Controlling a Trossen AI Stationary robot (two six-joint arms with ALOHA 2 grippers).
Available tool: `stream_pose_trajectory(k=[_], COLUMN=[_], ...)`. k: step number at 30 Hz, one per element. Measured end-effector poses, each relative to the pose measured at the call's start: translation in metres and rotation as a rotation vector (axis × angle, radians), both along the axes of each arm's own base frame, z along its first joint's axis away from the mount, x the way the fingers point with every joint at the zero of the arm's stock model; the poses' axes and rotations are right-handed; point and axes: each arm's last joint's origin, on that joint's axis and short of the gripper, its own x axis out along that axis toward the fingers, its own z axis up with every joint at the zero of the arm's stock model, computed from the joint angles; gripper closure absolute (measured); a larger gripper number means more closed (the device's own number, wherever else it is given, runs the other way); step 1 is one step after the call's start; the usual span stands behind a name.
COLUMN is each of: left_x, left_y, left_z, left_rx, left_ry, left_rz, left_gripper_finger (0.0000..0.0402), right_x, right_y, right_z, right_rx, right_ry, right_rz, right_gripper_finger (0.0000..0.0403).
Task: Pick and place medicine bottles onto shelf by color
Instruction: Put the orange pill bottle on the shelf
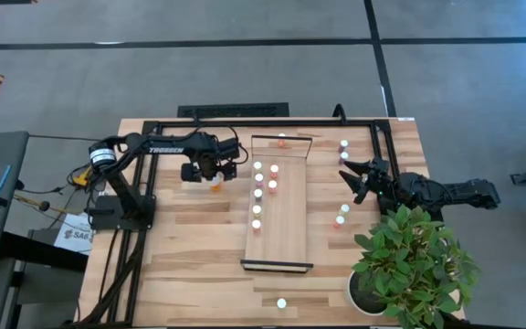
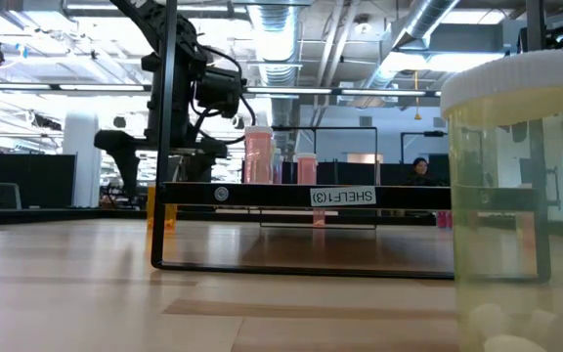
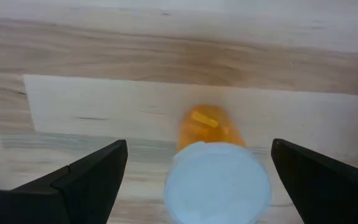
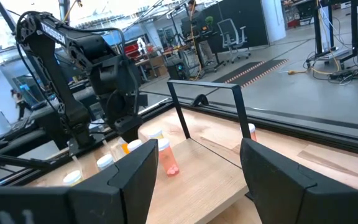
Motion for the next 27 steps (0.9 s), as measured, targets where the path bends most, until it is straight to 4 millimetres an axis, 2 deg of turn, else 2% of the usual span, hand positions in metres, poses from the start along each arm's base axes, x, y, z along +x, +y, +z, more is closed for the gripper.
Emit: stream_pose_trajectory(k=[4,7,22,27], left_x=[0.0005,0.0005,0.0014,0.0025], left_y=[0.0013,0.0013,0.0002,0.0001], left_z=[-0.0009,-0.0009,-0.0008,-0.0006], left_rx=[0.022,0.023,-0.001,-0.011], left_ry=[-0.006,-0.005,-0.02,-0.034], left_rz=[0.014,0.024,0.064,0.065], left_gripper_finger=[0.0018,0.0038,0.0228,0.023], right_x=[0.0,0.0,0.0,0.0], right_y=[0.0,0.0,0.0,0.0], right_z=[0.0,0.0001,0.0001,0.0001], right_rx=[0.0,0.0,0.0,0.0], right_ry=[0.0,-0.001,0.0,0.0], right_rz=[0.0,0.0,0.0,0.0], right_gripper_finger=[0.0152,0.0152,0.0152,0.0152])
